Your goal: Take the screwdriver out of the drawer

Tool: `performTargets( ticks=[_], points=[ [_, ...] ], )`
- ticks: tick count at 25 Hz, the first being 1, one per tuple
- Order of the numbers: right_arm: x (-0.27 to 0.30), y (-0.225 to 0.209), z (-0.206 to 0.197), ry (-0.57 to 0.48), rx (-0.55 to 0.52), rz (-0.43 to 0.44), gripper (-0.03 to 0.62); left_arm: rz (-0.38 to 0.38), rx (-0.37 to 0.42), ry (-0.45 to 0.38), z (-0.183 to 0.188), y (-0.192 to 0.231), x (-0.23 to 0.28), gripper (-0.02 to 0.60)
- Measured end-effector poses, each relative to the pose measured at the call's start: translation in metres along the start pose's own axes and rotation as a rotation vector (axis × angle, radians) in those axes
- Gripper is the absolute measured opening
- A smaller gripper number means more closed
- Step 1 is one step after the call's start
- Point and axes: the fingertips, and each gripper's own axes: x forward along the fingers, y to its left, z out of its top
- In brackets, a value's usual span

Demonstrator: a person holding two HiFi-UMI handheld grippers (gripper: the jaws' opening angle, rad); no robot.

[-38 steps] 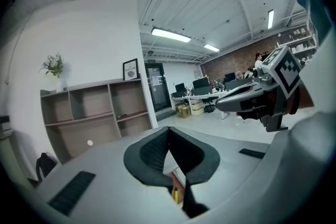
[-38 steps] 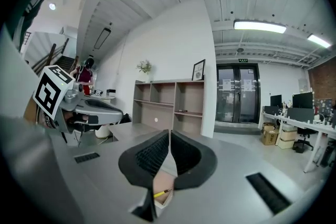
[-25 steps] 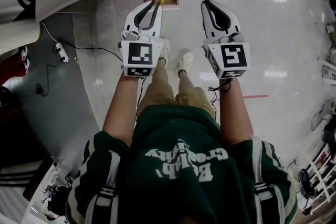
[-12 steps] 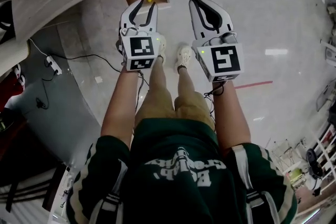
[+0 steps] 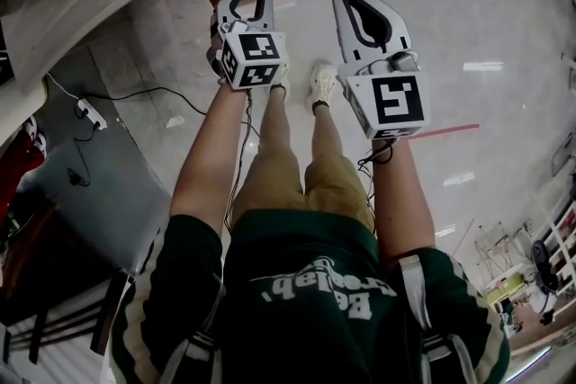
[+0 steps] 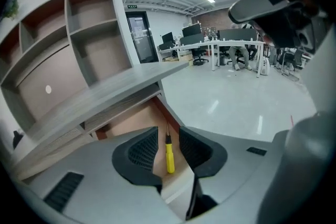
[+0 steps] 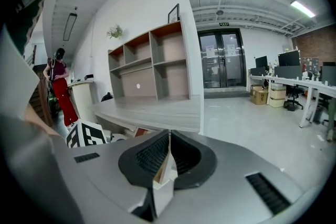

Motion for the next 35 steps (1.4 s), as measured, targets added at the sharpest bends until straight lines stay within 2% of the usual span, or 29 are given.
performTargets(
  ticks=[15, 22, 33, 35],
  points=[
    [0.061, -0.007, -0.041, 0.036, 0.038, 0.0, 0.037, -0.014, -0.004, 0.124, -0.057, 0.013, 0.092, 0.138],
    [0.064, -0.01, -0.052, 0.065, 0.045, -0.011, 0.037, -0.036, 0.012, 0.161, -0.071, 0.012, 0.108, 0.143],
    [0.06, -0.018, -0.084, 0.102, 0.067, -0.025, 0.037, -0.018, -0.019, 0.217, -0.085, 0.006, 0.13, 0.14],
    [0.06, -0.022, -0.087, 0.105, 0.069, -0.026, 0.037, -0.003, -0.043, 0.24, -0.089, 0.006, 0.135, 0.105]
  ],
)
